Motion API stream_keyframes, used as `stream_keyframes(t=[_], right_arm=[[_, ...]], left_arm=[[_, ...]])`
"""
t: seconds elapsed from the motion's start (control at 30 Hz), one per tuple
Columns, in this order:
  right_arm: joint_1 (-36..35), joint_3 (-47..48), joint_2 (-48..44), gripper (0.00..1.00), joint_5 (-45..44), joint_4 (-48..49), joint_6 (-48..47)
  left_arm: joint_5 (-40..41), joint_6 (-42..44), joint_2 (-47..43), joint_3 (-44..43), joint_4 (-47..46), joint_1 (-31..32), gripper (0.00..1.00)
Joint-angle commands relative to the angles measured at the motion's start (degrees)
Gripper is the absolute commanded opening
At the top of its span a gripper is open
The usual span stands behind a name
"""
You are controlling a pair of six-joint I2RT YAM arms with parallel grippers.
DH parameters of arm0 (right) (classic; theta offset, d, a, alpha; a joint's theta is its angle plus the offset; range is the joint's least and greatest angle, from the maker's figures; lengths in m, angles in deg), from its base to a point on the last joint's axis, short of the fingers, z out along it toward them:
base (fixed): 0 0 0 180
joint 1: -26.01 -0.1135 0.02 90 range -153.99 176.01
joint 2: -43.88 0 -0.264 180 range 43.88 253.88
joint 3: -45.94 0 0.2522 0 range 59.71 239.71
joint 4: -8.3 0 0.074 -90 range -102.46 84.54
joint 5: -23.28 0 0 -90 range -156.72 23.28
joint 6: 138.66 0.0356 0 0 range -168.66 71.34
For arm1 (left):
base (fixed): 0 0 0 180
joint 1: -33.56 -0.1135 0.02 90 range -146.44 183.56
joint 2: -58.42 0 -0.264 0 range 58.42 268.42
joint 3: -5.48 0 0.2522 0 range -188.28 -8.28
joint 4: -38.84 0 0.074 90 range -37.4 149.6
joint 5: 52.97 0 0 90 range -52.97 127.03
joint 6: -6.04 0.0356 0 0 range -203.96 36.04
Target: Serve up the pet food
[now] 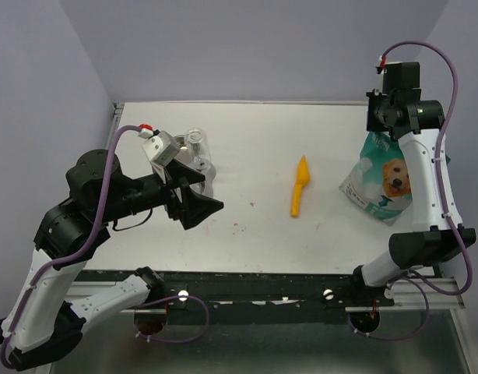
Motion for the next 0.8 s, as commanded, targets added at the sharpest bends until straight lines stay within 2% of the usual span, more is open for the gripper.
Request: stream_keyframes(t=[0.0,0.23,0.3,0.4,0.57,0.7,0.77], right_arm=[[0.12,4.01,2.84,0.00,-0.07,-1.88,7.71],[-2.33,21.48,13.65,0.00,3.89,-8.64,23.45],[-2.43,23.52,14.63,0.00,4.94,-8.47,28.45],[-2.52,20.99,13.41,0.00,10.02,-4.79,34.53],[-2.60,12.29,10.15,0.00,17.33,4.26,44.73],[-3.66,10.61,9.71,0.00,18.83,10.15,51.06],[-3.75,12.88,10.06,0.00,14.81,8.51,51.25]], left_arm=[[1.46,-0.92,1.69,-1.57,-0.57,0.38,0.98],[4.53,-6.63,7.31,-3.06,0.40,0.38,0.98],[4.45,-8.30,9.42,-3.94,0.93,0.38,0.96],[4.62,-11.37,12.15,-4.91,0.23,0.29,0.89],[3.04,-17.53,17.07,-4.47,-2.24,0.29,0.88],[4.00,-18.15,19.80,-5.01,0.57,0.38,0.84],[4.01,-18.24,19.37,-1.50,-0.65,0.38,0.84]])
